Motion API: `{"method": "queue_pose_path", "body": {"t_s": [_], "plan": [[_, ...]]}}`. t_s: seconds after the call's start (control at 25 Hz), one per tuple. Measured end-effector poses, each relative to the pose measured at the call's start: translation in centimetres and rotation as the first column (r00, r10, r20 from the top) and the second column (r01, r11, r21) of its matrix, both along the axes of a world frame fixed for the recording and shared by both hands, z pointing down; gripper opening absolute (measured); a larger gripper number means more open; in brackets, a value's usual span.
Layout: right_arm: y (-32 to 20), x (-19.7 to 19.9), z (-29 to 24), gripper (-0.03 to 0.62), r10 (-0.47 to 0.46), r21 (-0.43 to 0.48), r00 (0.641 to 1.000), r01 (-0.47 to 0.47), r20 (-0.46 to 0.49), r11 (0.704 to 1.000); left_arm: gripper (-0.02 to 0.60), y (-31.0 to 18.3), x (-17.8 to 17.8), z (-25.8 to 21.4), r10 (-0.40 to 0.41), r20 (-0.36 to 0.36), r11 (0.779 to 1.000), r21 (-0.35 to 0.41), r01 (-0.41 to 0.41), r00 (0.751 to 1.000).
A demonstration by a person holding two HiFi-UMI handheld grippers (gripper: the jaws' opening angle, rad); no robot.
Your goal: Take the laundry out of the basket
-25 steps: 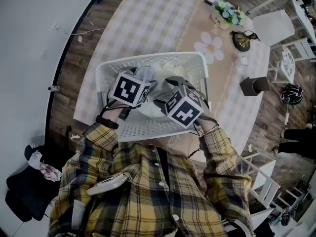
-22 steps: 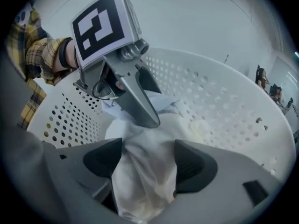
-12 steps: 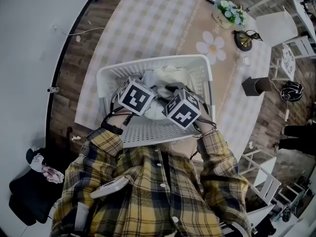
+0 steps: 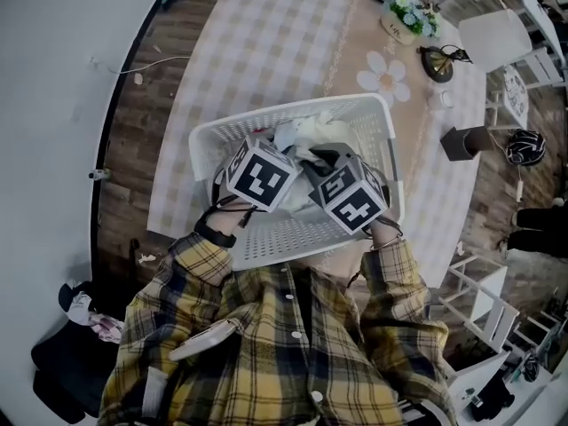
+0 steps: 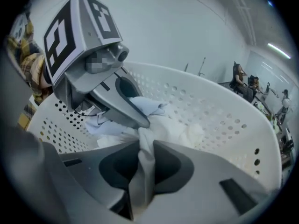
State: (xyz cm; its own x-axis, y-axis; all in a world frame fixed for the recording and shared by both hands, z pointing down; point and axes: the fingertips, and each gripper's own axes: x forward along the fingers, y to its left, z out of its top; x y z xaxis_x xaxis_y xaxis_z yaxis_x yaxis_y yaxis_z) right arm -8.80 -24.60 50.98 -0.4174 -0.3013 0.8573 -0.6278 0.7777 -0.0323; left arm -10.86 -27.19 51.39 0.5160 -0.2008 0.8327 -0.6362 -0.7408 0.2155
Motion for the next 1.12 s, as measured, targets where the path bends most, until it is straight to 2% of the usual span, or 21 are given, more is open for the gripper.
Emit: {"method": "queue_pose_path", "body": {"t_s": [0.12, 0.32, 0.52, 0.64, 0.92, 1.12], "plan": [[-0.3, -0.4, -0.8, 0.092, 0.050, 0.023, 0.999, -0.050, 0.008, 0.998, 0.096, 0.0, -0.1, -0.8, 0.013, -0.006, 1.000, 0.026, -0.013, 1.000], [-1.4, 0.2, -2.5, 0.091, 0.112, 0.036, 0.994, -0.112, 0.001, 0.993, 0.094, -1.1, 0.6, -2.4, 0.016, -0.066, 1.000, 0.007, -0.016, 0.998], [0.4, -0.4, -4.6, 0.091, 0.162, 0.098, 0.987, -0.162, 0.016, 0.982, 0.094, 0.6, 0.1, -4.4, 0.039, -0.126, 0.999, 0.035, -0.035, 0.991], [1.1, 0.1, -6.4, 0.091, 0.171, 0.145, 0.985, -0.173, 0.028, 0.974, 0.094, 1.2, 0.5, -6.3, 0.050, -0.138, 0.997, 0.072, -0.040, 0.989], [0.9, 4.6, -12.6, 0.089, 0.180, 0.260, 0.973, -0.212, 0.141, 0.942, 0.092, 1.5, 4.9, -12.7, 0.038, -0.218, 0.989, 0.150, -0.004, 0.975], [3.5, 4.4, -16.9, 0.089, 0.161, 0.368, 0.972, -0.215, 0.172, 0.905, 0.091, 4.1, 4.9, -17.1, 0.037, -0.277, 0.972, 0.231, 0.030, 0.960]]}}
